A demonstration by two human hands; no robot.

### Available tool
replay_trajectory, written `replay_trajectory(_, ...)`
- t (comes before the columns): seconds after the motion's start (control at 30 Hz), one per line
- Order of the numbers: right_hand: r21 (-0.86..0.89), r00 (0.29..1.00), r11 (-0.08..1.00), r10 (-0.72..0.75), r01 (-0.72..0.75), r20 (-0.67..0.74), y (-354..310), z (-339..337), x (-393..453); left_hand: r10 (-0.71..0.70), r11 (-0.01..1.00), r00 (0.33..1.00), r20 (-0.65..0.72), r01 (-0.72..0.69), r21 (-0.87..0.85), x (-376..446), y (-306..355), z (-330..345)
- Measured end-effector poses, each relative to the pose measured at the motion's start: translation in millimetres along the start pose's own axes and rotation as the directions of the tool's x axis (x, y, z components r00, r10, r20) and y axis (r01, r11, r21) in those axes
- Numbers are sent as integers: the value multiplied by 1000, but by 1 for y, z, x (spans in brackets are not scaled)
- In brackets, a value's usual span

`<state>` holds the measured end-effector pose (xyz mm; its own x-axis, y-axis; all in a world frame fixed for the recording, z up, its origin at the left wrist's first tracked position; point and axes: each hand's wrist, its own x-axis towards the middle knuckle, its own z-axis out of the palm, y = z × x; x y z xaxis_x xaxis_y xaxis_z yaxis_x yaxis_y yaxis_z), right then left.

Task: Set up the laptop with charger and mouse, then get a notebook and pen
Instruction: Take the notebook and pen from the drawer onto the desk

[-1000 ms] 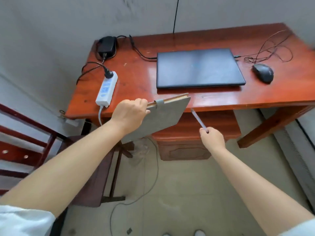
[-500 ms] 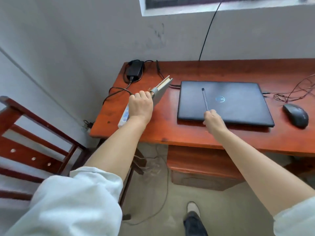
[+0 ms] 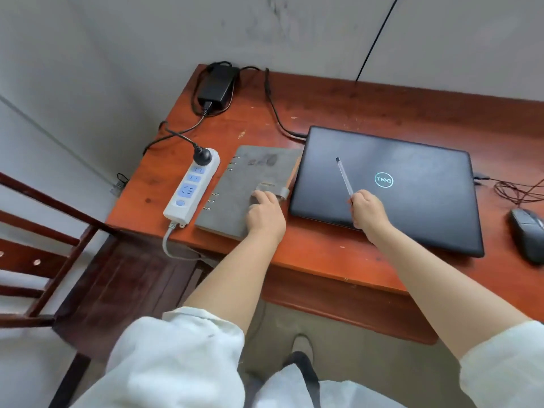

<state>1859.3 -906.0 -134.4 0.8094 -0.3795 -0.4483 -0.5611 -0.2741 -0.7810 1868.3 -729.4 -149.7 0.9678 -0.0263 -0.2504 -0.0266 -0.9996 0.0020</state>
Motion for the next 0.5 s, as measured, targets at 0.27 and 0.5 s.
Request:
replay_trajectory(0.27,-195,994,980,-12,33,109,1,25,-13,-109,979,985,132,129,-158,27,2,17)
replay_trajectory(0.5,-284,997,956,-73,75,20,-18,86,-18,66,988,986,153,-43,-150,48,-45,-10)
